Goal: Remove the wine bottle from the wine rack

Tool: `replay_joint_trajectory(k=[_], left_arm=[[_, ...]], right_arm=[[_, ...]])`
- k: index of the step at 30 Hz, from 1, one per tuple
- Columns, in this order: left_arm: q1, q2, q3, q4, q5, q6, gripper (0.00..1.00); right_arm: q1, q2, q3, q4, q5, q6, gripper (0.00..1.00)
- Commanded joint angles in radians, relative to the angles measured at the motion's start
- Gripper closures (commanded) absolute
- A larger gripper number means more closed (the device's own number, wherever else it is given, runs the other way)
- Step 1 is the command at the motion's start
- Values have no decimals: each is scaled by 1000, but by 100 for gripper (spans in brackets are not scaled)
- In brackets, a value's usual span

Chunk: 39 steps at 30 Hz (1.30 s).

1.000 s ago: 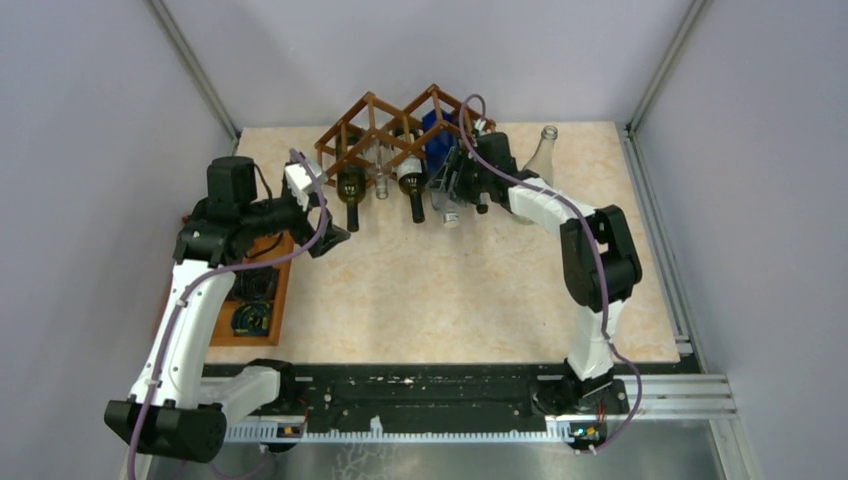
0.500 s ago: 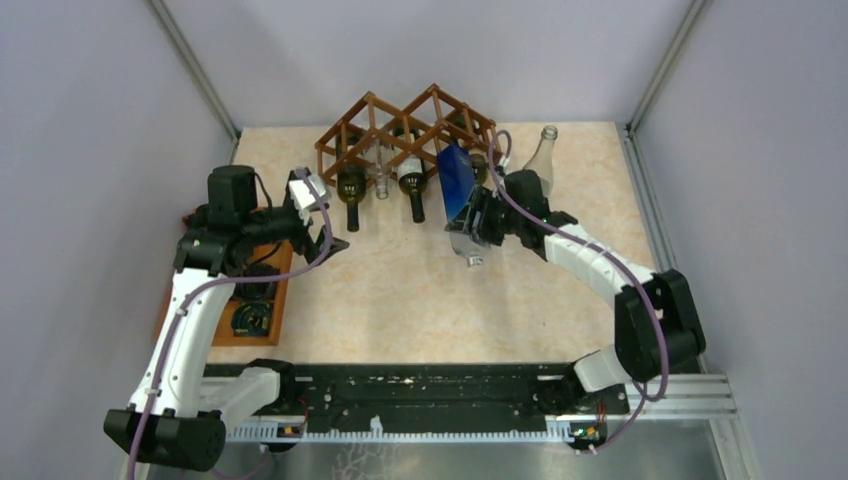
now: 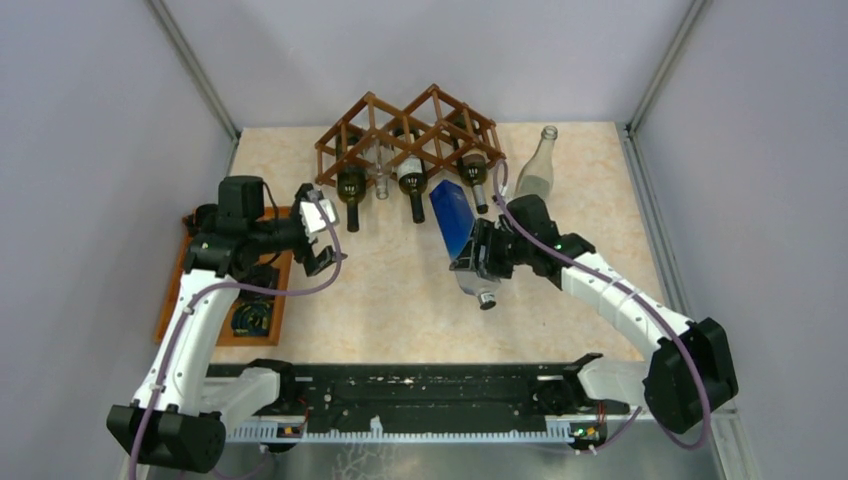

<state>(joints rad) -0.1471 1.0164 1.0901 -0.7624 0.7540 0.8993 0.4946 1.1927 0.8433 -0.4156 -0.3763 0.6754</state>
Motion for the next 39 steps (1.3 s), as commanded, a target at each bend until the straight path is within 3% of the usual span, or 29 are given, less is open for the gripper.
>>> replay_joint_trajectory(k=[1,22,39], left_arm=[[-2,-43,-35,-2,57,156,1],[-2,-273,-255,-9,30,762,1],[-2,-317,-341,-88,-30,1029,1]], right_arm=[[90,-70,130,152,-72,-58,100],[451,190,458,177,-185,-120,100],[587,310,605,66,-162,-224,100]])
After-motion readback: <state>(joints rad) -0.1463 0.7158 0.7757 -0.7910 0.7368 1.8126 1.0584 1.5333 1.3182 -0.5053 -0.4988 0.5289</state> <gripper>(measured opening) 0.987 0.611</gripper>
